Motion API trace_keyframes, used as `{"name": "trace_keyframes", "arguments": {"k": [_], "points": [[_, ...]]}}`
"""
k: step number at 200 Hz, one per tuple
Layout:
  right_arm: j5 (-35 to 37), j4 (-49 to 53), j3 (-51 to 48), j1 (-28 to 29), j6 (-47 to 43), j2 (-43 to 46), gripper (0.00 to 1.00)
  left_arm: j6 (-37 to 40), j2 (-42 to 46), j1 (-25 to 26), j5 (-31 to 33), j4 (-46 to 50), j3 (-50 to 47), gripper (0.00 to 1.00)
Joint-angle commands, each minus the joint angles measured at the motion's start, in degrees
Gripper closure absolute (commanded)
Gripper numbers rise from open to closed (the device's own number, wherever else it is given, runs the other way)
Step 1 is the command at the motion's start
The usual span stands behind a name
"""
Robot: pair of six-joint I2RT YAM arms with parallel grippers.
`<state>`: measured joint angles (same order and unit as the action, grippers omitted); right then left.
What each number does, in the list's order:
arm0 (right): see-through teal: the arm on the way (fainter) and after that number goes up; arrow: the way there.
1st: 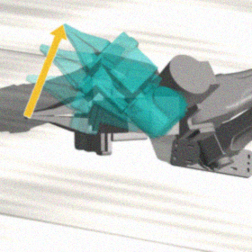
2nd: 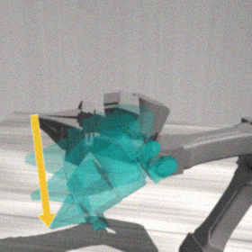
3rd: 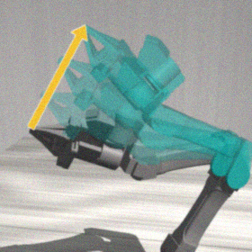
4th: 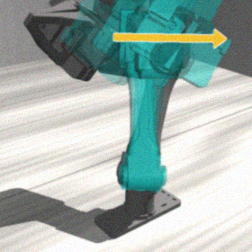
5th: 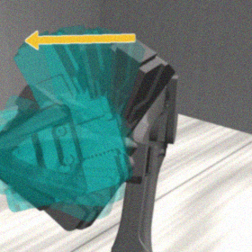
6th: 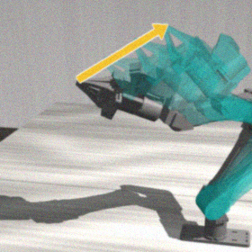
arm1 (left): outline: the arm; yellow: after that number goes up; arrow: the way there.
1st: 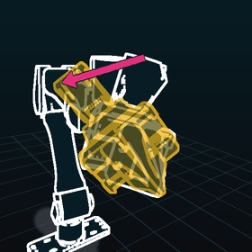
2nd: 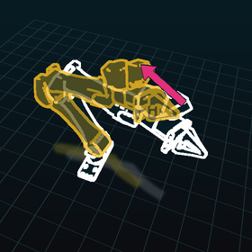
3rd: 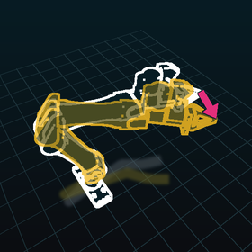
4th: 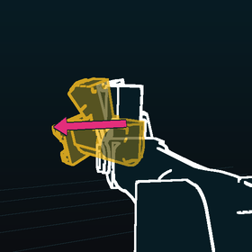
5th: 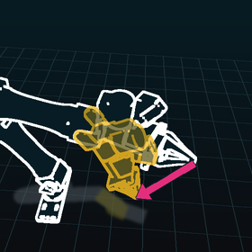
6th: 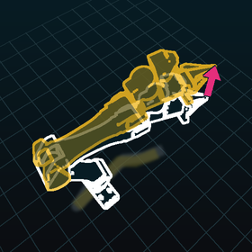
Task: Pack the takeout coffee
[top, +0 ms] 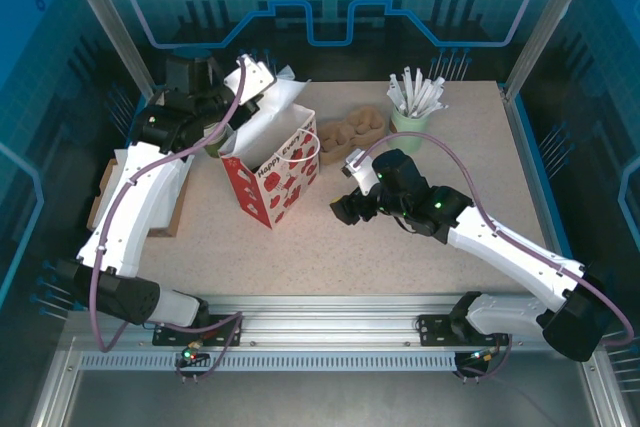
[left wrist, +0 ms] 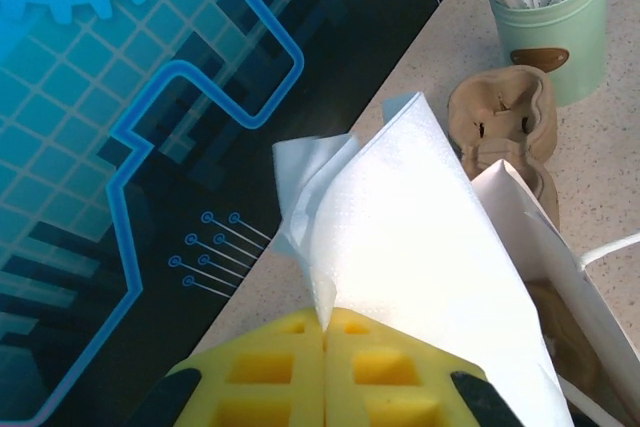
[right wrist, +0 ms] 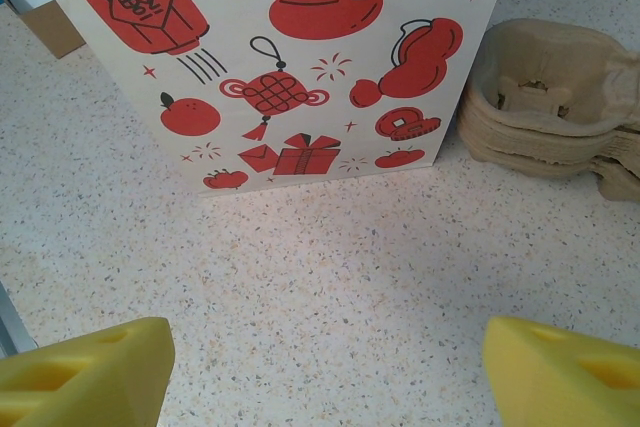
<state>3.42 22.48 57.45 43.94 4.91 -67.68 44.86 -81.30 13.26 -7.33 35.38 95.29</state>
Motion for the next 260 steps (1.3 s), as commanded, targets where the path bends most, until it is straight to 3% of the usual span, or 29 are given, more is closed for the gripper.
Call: {"name": "trace_keyframes", "arguments": {"k": [1,100,119,154,218,260], "points": [[-0.78,-0.25,0.90,0.07,0.19,0.09,0.18,-1.57,1.48,0.28,-2.30,-3.70,-1.01,0.94],[-0.62,0.11,1.08,0.05,-0.11,-0.26,0.18,-7.36,2.90,-1.73,-16.19,-10.06,4.21,0.99],[-0.63,0.28,1.14,0.07,-0.11,-0.22,0.18,-5.09,2.43,-2.17,-15.48,-8.80,3.15,0.99],[-0.74,0.22,1.32,0.07,-0.09,-0.30,0.18,1.39,0.63,-2.80,-8.28,-6.27,1.20,0.99],[-1.12,0.46,1.84,0.16,-0.05,-1.42,0.18,1.57,0.17,-3.75,-8.40,-8.21,-3.83,0.98],[-0.92,0.50,1.55,0.18,-0.10,-0.79,0.18,2.94,0.46,-4.91,-6.95,-2.83,-3.49,0.94]]}}
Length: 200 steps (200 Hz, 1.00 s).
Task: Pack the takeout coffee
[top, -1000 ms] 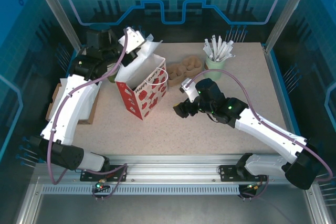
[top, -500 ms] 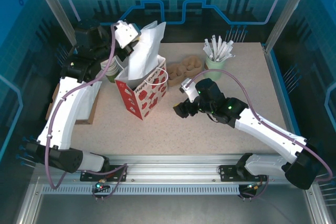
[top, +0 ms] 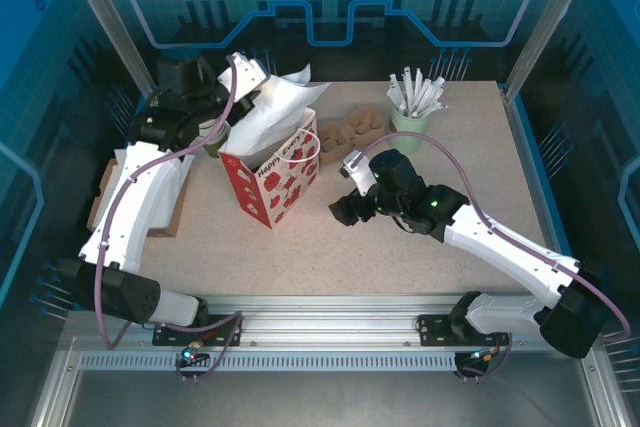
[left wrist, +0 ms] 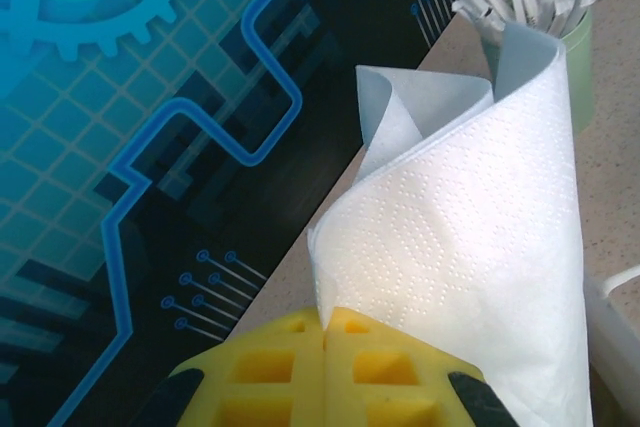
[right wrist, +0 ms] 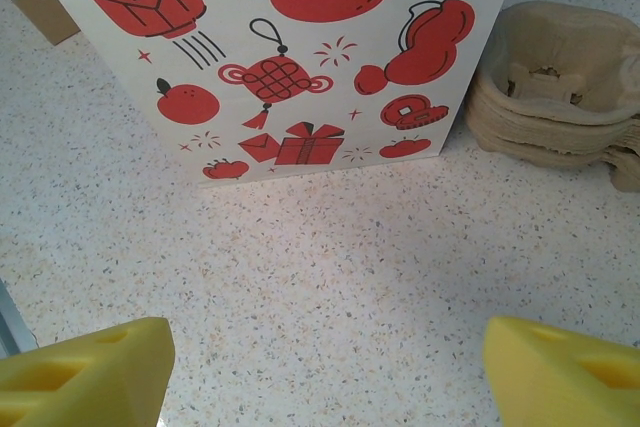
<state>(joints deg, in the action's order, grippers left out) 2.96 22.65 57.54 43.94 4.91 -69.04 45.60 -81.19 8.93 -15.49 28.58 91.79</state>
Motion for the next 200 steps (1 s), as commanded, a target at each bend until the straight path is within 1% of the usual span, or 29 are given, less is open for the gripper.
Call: {"name": "trace_keyframes", "arguments": {"k": [1,26,51,72,86,101,110,132,147,159,175,200], "points": [[-0.43,0.35,1.45,0.18,-0.09,0.57,0.18,2.20,0.34,-0.58,1.23,4.26,0.03,0.94],[-0.33,0.33,1.36,0.17,-0.11,0.66,0.18,1.55,0.42,-0.58,1.33,12.23,1.19,0.86],[-0.59,0.28,1.51,0.18,0.01,0.57,0.18,-1.62,1.22,-0.49,2.52,17.66,2.05,0.76],[-0.81,0.29,1.60,0.19,0.16,0.35,0.18,-7.83,2.79,-0.49,3.09,19.90,3.24,0.67],[-0.86,0.37,1.76,0.26,0.22,0.39,0.18,-12.25,4.19,-0.49,2.12,21.24,3.74,0.59],[-0.85,0.55,1.90,0.28,0.22,0.65,0.18,-17.21,5.96,-0.49,0.44,22.52,3.60,0.47],[-0.77,0.66,1.97,0.39,0.28,0.67,0.18,-20.31,6.91,-0.44,-0.33,22.75,3.23,0.43],[-0.84,1.23,2.84,0.51,0.45,0.92,0.18,-28.39,8.21,-0.24,-2.39,23.85,2.80,0.41],[-0.85,1.51,3.35,0.66,0.42,0.92,0.18,-31.24,8.16,0.49,-4.71,24.59,2.74,0.39],[-0.87,1.52,3.62,0.92,0.54,0.75,0.18,-33.61,7.48,1.72,-4.95,24.51,2.53,0.38],[-0.77,1.56,3.80,1.18,0.71,0.42,0.18,-35.08,5.51,3.28,-6.13,25.82,3.08,0.37],[-0.20,2.13,4.13,1.65,0.60,0.19,0.18,-34.27,1.32,4.68,-4.49,29.74,4.98,0.37]]}}
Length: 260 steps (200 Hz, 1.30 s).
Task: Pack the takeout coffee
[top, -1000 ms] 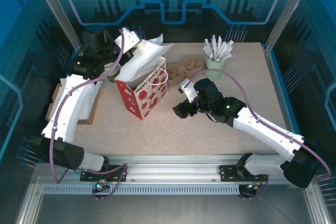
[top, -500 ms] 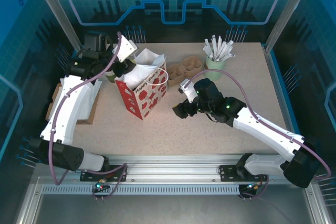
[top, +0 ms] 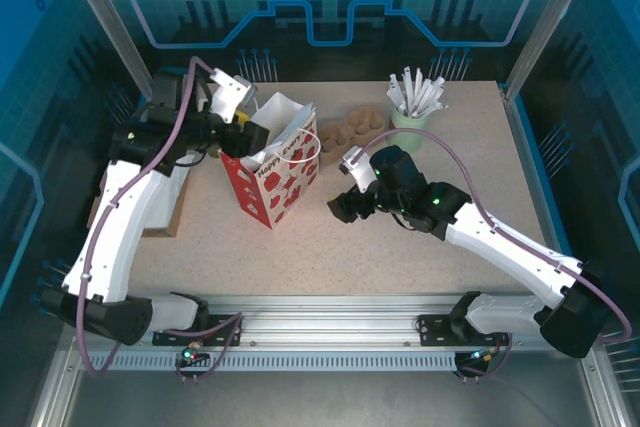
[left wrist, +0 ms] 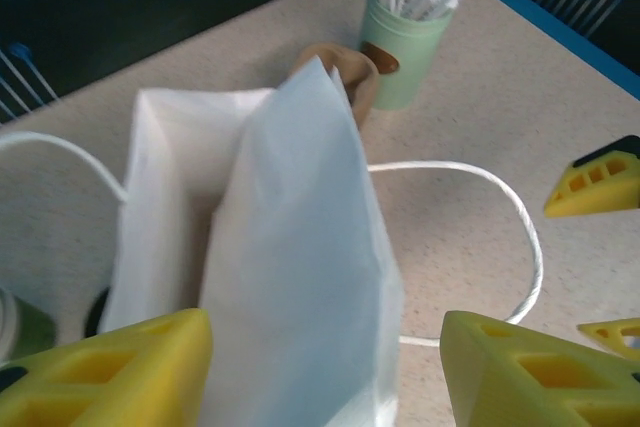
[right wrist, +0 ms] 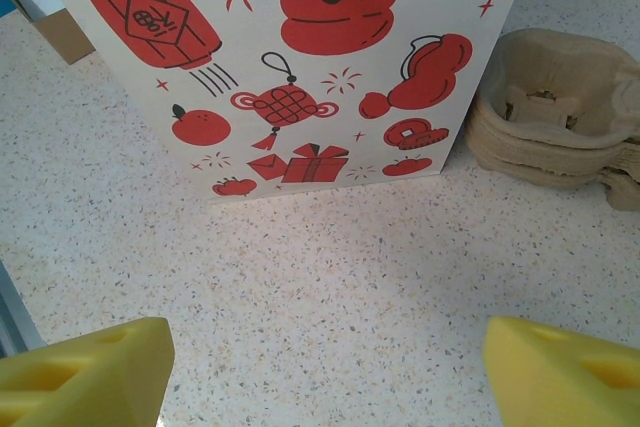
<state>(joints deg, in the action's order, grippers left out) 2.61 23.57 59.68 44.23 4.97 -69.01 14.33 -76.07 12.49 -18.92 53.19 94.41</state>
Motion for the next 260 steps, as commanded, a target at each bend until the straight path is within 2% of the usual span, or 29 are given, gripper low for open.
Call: {"name": "trace_keyframes", "arguments": {"k": [1,41,56,81,94,124,140,190,214,237,251,260], "points": [[0.13,1.21,2.00,1.38,0.55,0.22,0.18,-2.99,-3.94,1.13,-1.00,5.28,2.36,0.37],[0.46,1.03,2.04,1.42,0.47,-0.06,0.18,-1.93,-9.13,1.99,-3.22,8.83,4.78,0.37],[0.38,1.04,2.00,1.43,0.42,-0.24,0.18,-1.85,-10.40,2.07,-3.30,9.66,5.61,0.40],[0.71,0.96,1.68,1.42,0.36,-0.22,0.18,-1.95,-11.25,2.02,-2.83,9.50,5.72,0.53],[0.68,0.77,1.58,1.41,0.31,-0.32,0.18,-2.19,-11.50,2.02,-1.38,9.11,5.55,0.63],[0.64,0.88,1.60,1.42,0.14,-0.41,0.18,-1.76,-12.67,2.03,0.03,9.68,5.34,0.75],[0.68,0.95,1.58,1.40,0.09,-0.34,0.18,-1.52,-13.59,2.04,2.62,10.79,5.19,0.76],[0.38,0.86,1.93,1.47,0.13,-0.76,0.18,-2.17,-17.20,2.01,14.69,14.94,7.78,0.74],[0.29,0.95,2.11,1.55,0.15,-1.09,0.18,-3.13,-17.30,1.97,14.75,15.21,9.68,0.70],[0.49,1.36,2.41,1.51,0.14,-1.03,0.18,-4.74,-14.64,1.92,11.55,12.99,10.15,0.59],[1.27,1.60,2.57,1.56,0.25,-0.40,0.18,-6.43,-11.49,1.92,11.22,9.44,8.96,0.48],[2.11,1.73,2.60,1.56,0.34,0.32,0.18,-7.82,-8.79,1.85,11.61,6.13,7.10,0.45]]}}
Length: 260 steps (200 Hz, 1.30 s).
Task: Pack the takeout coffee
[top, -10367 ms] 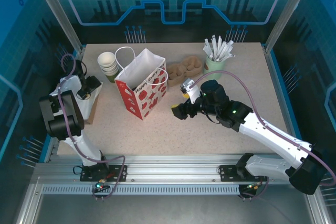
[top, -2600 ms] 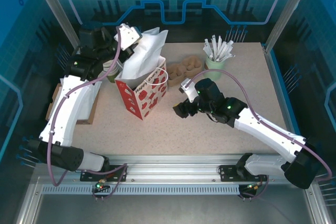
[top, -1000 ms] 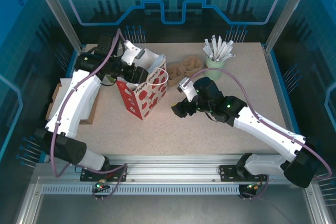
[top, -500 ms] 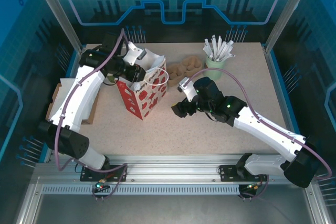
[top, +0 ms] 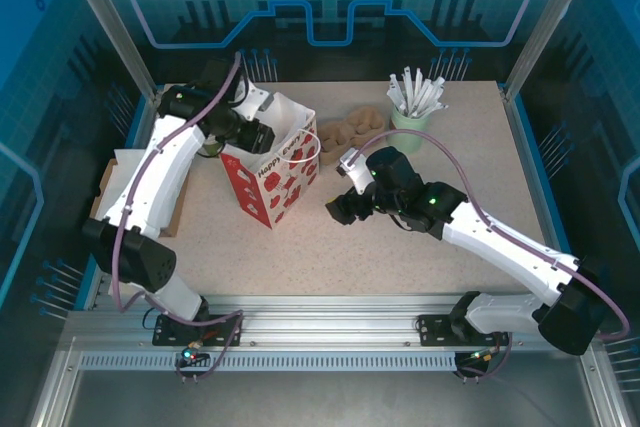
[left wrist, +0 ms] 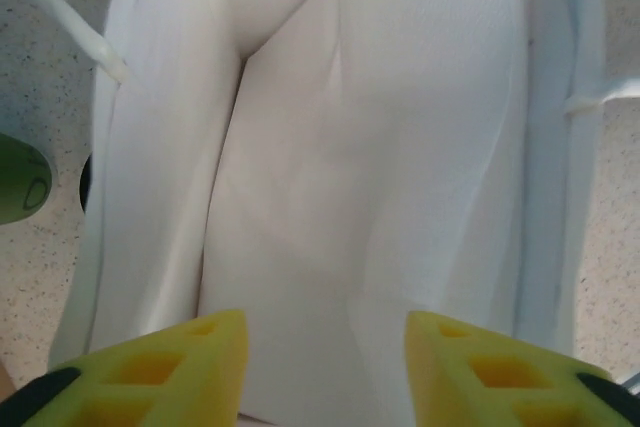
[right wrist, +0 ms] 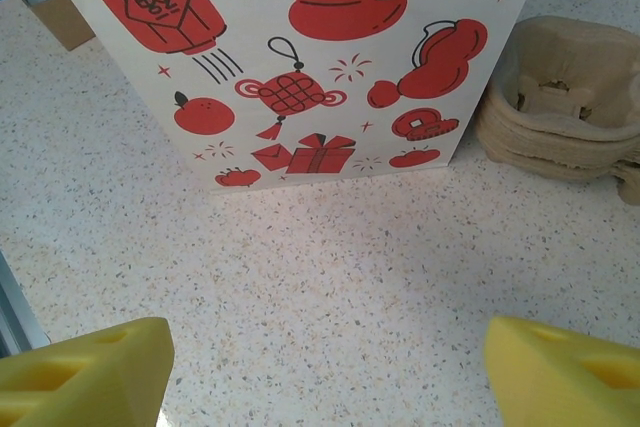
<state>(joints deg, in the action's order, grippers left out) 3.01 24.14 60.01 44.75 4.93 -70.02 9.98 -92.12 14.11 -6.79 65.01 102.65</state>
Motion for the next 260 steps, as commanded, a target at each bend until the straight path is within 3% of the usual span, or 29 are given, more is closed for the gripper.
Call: {"name": "trace_keyframes", "arguments": {"k": [1,23,57,86,115,139,177,233,260], "points": [[1.82,1.21,2.24,1.04,0.41,1.39,0.18,-3.65,7.63,0.22,-0.51,-6.18,-1.36,0.45],[6.20,1.30,1.81,1.03,0.71,3.73,0.17,-9.20,17.74,-0.02,1.78,-19.45,-11.59,0.34],[19.90,1.58,0.54,-0.64,1.13,5.76,0.15,-19.57,39.44,-1.35,9.35,-43.27,-38.64,0.14],[28.08,-1.23,-2.18,-5.81,1.48,6.30,0.12,-23.70,52.94,-2.73,20.23,-53.82,-56.39,0.10],[32.08,-5.80,-6.23,-13.11,2.77,5.13,0.07,-24.57,57.62,-3.73,30.33,-60.24,-68.49,0.08],[35.45,-11.06,-9.29,-17.55,2.03,2.88,0.03,-24.10,55.89,-4.29,34.35,-68.99,-77.55,0.07],[36.79,-22.37,-16.73,-22.56,-1.27,-1.41,0.01,-18.04,43.42,-7.95,32.06,-85.18,-84.69,0.06],[24.12,-49.45,-30.83,-32.76,-4.86,-4.69,0.00,-12.46,19.88,-15.63,19.16,-112.35,-87.82,0.01],[19.28,-59.29,-34.60,-35.86,-4.77,-8.15,0.00,-15.06,14.16,-16.65,15.37,-112.54,-84.21,0.01]]}}
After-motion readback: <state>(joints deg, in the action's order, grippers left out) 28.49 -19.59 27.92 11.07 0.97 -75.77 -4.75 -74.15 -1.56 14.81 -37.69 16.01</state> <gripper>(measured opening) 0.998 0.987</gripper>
